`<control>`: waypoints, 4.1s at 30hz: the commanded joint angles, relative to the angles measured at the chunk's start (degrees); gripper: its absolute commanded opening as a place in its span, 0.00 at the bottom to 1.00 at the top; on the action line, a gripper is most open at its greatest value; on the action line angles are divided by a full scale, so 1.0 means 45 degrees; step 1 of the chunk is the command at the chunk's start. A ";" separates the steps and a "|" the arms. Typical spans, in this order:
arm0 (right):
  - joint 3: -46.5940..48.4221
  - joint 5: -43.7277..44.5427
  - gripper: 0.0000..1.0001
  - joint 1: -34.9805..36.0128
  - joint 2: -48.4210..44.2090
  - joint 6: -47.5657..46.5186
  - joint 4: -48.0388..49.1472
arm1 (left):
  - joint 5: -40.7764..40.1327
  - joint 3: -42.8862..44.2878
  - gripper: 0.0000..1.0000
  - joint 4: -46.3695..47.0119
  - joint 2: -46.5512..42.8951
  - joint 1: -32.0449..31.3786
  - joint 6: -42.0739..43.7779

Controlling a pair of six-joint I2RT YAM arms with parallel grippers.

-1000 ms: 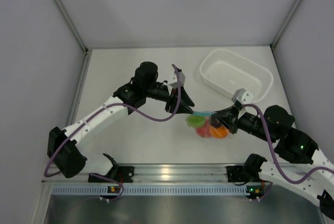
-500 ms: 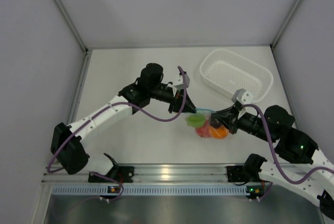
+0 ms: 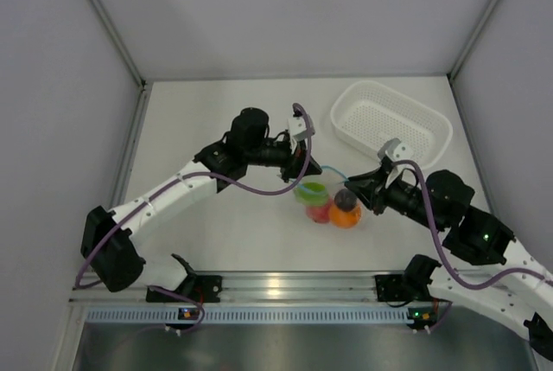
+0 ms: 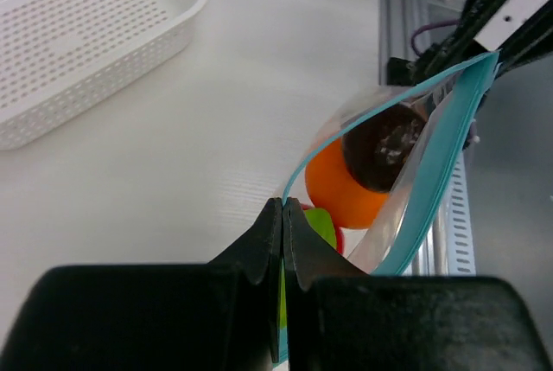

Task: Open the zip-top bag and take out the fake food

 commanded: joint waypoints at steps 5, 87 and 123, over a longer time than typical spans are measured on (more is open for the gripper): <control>0.0038 0.4372 0.26 -0.0128 0.1445 0.3178 0.0518 | -0.6139 -0.0249 0.00 -0.0869 -0.1378 -0.0009 -0.2131; -0.5840 0.3793 0.66 -0.1201 0.8555 0.3651 1.1918 | -1.3432 -0.3725 0.00 0.1179 -0.1476 -0.3701 -1.7640; -0.3927 0.2032 0.64 -0.1378 1.1269 0.3280 1.2469 | -1.3002 -0.3492 0.00 0.0007 0.0789 -0.1279 -1.3812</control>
